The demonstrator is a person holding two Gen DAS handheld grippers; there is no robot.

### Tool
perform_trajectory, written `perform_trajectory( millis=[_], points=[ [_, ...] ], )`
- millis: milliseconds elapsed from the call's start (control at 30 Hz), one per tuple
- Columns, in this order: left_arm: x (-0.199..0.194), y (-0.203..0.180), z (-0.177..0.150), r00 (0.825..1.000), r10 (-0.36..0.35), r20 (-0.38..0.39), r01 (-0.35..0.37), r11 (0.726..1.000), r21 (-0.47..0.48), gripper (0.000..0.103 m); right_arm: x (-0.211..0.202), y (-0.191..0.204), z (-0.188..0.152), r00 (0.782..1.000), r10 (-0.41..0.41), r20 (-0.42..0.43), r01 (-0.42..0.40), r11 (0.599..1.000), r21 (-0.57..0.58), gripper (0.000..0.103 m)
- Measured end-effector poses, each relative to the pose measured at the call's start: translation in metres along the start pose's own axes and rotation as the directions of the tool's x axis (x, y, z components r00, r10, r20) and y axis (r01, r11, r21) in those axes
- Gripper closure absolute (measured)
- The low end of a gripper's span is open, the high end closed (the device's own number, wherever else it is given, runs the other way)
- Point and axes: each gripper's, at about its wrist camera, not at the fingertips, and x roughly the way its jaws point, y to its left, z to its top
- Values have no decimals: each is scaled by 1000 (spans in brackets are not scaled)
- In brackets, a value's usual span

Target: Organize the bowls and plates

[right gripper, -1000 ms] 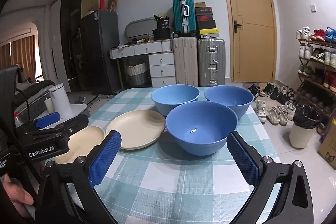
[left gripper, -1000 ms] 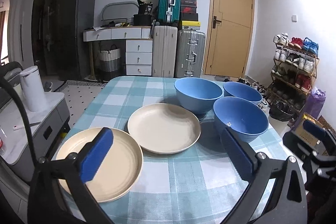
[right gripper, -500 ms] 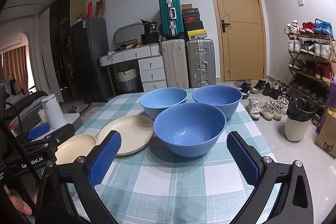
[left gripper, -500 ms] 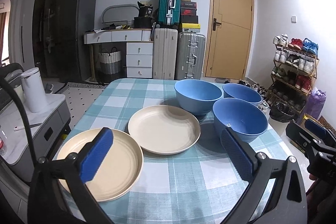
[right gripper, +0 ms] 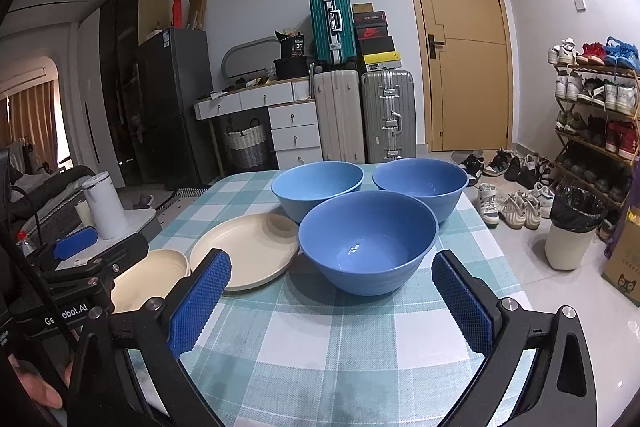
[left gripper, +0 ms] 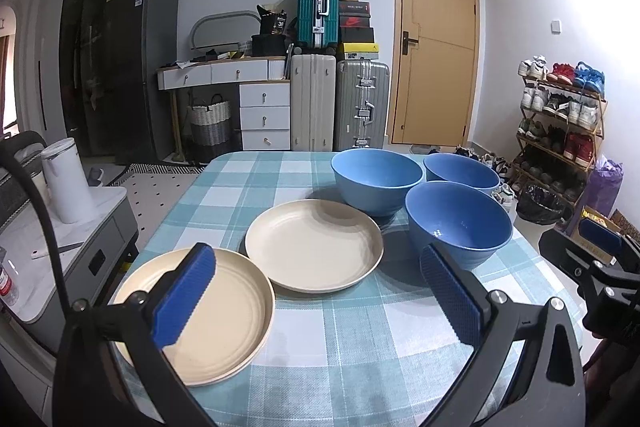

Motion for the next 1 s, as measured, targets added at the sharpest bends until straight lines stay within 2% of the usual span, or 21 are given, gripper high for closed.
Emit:
perform_trajectory(
  millis=[600, 1000],
  points=[
    [1, -6, -2, 1000, 15, -6, -15, 999, 37, 0, 2, 3, -2, 1000, -6, -12, 6, 1000, -2, 1],
    [1, 6, 1, 1000, 26, -11, -26, 1000, 1, 0, 3, 5, -3, 1000, -6, -13, 6, 1000, -13, 1]
  ],
)
